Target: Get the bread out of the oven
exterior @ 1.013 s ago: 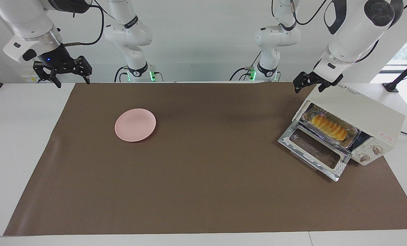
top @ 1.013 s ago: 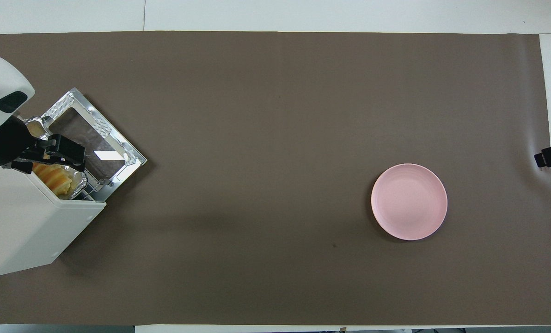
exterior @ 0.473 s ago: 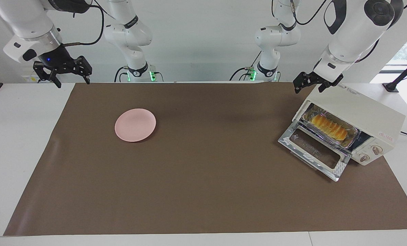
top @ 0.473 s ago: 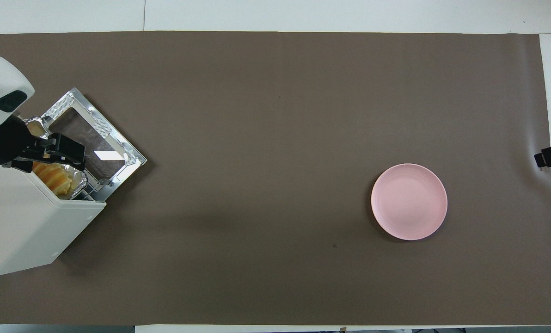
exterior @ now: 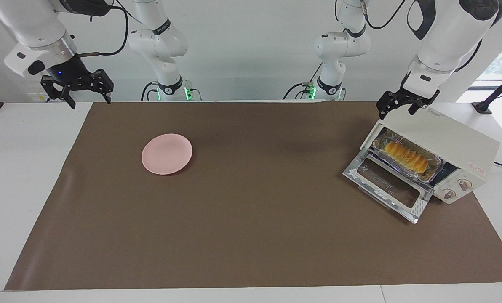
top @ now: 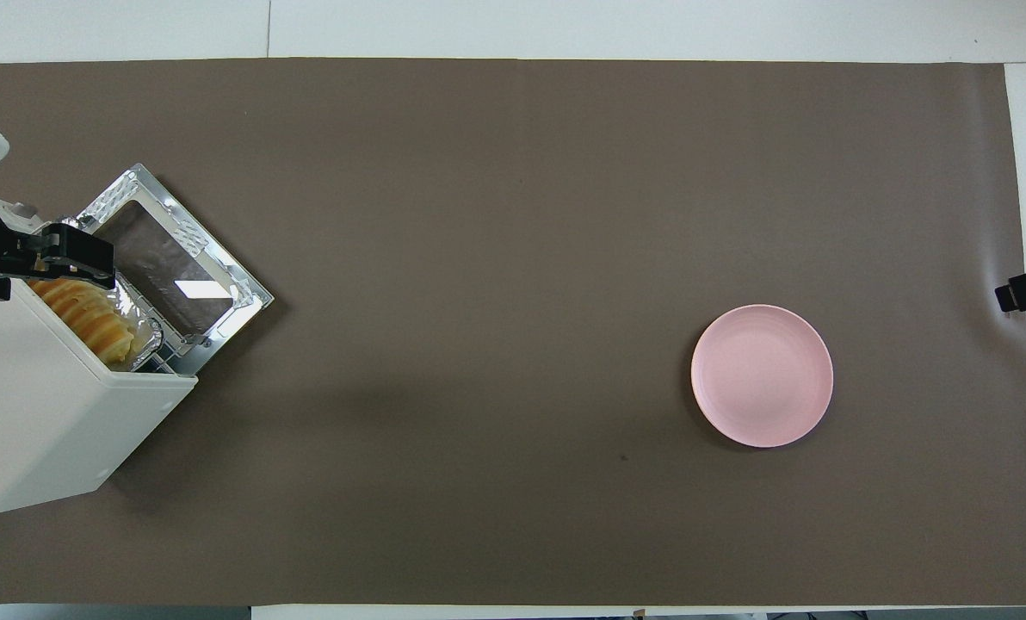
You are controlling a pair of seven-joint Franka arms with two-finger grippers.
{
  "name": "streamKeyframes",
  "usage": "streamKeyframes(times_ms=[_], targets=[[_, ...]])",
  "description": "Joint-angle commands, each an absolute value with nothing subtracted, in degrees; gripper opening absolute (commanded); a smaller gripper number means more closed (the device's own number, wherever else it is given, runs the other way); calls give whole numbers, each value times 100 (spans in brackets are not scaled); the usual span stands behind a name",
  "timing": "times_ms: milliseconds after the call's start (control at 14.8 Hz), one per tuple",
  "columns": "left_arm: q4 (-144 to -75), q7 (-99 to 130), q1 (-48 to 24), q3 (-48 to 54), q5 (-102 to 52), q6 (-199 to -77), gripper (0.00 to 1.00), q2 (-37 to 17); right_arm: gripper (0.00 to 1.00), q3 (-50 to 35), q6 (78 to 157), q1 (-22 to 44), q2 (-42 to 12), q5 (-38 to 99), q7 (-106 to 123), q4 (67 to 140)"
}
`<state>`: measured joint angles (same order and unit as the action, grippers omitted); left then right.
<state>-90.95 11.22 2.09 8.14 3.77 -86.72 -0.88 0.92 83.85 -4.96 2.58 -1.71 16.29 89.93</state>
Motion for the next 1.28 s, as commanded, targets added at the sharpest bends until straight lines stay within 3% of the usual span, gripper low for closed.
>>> streamKeyframes(times_ms=[0, 135, 270, 810, 1013, 1080, 1215], targets=[[-8843, 2202, 211, 853, 632, -9112, 100, -814, 100, 53, 8376, -545, 404, -202, 1731, 9149], [-8606, 2897, 141, 861, 869, -9499, 100, -1438, 100, 53, 8376, -545, 404, -202, 1740, 9149], [-8639, 3198, 132, 853, 966, -10000, 100, -1661, 100, 53, 8376, -545, 404, -202, 1740, 9149], [-10360, 3234, 395, 835, 1424, -10931, 100, -1082, 100, 53, 8376, -545, 404, -202, 1731, 9149], [-10897, 3366, 465, 835, 1433, -11503, 100, -1090, 100, 53, 8376, -545, 404, -202, 1731, 9149], [-10916, 3366, 483, 835, 1433, -11557, 95, -1099, 100, 53, 8376, -545, 404, -202, 1731, 9149], [-11056, 3349, 571, 835, 1433, -11653, 69, -1090, 100, 53, 8376, -545, 404, -202, 1731, 9149]])
